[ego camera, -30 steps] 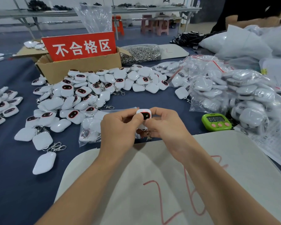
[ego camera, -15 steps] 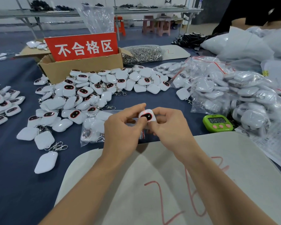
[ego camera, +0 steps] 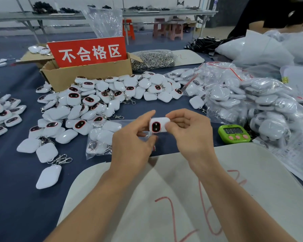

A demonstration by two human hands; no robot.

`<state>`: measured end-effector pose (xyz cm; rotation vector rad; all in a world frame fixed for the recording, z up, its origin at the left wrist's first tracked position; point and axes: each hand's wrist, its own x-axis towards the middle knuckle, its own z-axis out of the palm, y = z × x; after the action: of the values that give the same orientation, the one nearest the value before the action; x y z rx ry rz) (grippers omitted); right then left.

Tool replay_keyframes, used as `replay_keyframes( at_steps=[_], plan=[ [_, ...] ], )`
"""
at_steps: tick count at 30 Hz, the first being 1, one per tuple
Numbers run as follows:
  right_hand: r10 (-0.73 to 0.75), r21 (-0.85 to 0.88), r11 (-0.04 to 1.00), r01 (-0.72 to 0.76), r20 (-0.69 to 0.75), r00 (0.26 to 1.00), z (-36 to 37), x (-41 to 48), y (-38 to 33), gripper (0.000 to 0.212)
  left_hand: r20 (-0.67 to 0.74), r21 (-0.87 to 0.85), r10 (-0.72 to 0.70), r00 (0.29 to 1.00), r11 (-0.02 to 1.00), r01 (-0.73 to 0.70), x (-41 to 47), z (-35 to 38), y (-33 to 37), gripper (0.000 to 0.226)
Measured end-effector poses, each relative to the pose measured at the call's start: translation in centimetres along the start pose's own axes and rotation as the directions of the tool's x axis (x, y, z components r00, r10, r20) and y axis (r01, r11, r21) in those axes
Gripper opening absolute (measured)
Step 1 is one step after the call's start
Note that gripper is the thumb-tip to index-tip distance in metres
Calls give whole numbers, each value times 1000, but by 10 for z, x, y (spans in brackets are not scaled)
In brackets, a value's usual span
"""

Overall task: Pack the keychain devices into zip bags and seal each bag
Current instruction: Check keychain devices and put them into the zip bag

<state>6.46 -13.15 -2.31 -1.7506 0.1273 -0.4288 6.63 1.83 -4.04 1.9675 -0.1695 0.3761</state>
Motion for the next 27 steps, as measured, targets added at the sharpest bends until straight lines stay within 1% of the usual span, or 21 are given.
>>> replay_keyframes(
  at_steps=[1, 2, 3, 5, 7, 10, 12, 14, 16, 17, 18, 19, 20, 21, 22, 24, 25, 27],
  plan=[
    [50, 46, 998, -50, 4, 999, -1, 1, 0, 23, 13, -9, 23, 1000, 1000, -23, -1, 0, 1, 71],
    [98, 80, 992, -99, 17, 995, -1, 1, 0, 18, 21, -23, 50, 999, 999, -49, -2, 0, 2, 72],
    [139, 101, 985, -142, 40, 990, -1, 2, 0, 16, 20, -42, 72, 997, 997, -71, -2, 0, 1, 67],
    [185, 111, 975, -195, 92, 978, 0, 1, -1, 14, 8, -74, 84, 996, 994, -83, -1, 0, 2, 50],
    [186, 106, 974, -200, 127, 974, 1, 0, -2, 15, -10, -77, 83, 996, 993, -84, 1, 1, 1, 34],
    [144, 68, 985, -160, 200, 969, 1, -2, -5, 22, -41, -78, 75, 996, 994, -78, 3, 0, 3, 14],
    [127, 35, 990, -139, 239, 963, 0, -2, -7, 15, -32, -105, 69, 997, 992, -72, 3, -2, 4, 9],
    [133, 8, 990, -138, 226, 965, 0, -2, -5, 14, -37, -81, 70, 997, 994, -73, 1, -2, 4, 11],
    [150, -45, 988, -145, 162, 975, -2, -1, -3, 19, -99, 45, 62, 993, 997, -58, 1, -1, 2, 24],
    [159, -71, 986, -151, 122, 980, -3, 0, -2, 21, -126, 154, 49, 991, 988, -29, 1, -1, 1, 29],
    [168, -88, 983, -161, 80, 982, -3, 1, -1, 21, -130, 297, 37, 991, 955, 3, 2, 0, 0, 31],
    [175, -97, 980, -171, 38, 984, -4, 3, 0, 21, -102, 446, 26, 994, 895, 22, 2, 0, 0, 32],
    [177, -107, 978, -177, -5, 984, -4, 4, 2, 22, -53, 564, 11, 999, 826, 20, 2, 2, 0, 35],
    [177, -126, 975, -181, -46, 983, -5, 5, 3, 24, 1, 639, -11, 1000, 769, 8, 1, 3, 1, 38],
    [176, -150, 971, -186, -77, 981, -4, 5, 4, 25, 47, 678, -36, 998, 735, -6, 1, 4, 2, 39],
    [181, -193, 961, -197, -101, 978, -3, 5, 7, 26, 108, 683, -72, 992, 730, -21, 2, 5, 1, 38],
    [183, -213, 956, -200, -98, 978, -2, 5, 8, 25, 117, 658, -90, 989, 753, -9, 4, 4, 1, 44],
    [182, -236, 952, -195, -77, 980, 1, 5, 10, 24, 110, 555, -101, 989, 832, 23, 6, 1, 2, 56]
  ],
)
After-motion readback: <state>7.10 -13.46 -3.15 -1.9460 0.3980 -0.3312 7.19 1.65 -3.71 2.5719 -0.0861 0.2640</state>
